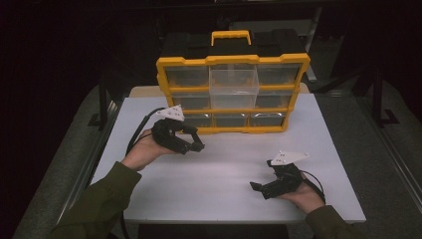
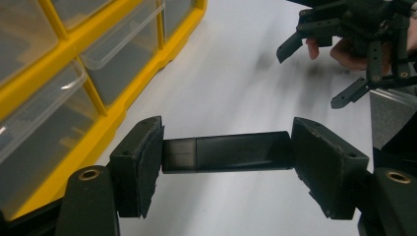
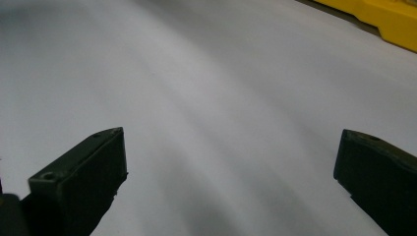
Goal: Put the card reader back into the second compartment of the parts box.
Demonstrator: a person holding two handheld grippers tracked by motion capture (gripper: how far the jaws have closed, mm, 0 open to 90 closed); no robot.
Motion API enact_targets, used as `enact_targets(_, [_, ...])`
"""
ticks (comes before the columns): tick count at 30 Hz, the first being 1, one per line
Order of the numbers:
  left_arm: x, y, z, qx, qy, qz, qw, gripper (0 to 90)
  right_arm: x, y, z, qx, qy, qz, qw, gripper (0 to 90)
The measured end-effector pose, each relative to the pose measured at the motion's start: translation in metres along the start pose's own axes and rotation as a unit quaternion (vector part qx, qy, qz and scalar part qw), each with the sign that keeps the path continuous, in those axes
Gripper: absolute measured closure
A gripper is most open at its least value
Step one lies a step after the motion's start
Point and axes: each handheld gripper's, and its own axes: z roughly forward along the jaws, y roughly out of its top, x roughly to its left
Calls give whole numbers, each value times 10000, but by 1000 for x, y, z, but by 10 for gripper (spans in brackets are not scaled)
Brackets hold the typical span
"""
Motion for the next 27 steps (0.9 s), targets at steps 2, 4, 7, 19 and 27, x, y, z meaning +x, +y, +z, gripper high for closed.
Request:
enact_targets(2, [1,4,-3,-27,-79,8,10000,299,0,0,0,-1,7,-2,10000,0])
enact_targets(4, [1,8,-5,4,-90,16,10000,299,0,0,0,1,10,-10,10000,0])
enact_targets(7, [2,15,-8,11,-133,58,9999,298,1,0,0,-1,31,-12,10000,0])
enact_targets(19, [4,46,-27,-17,-313,162,9994,299,0,0,1,-22,55,9,10000,0])
enact_targets(27, [7,62,-42,-105,-373,209,9990,299,1,0,1,-5,54,22,10000,0])
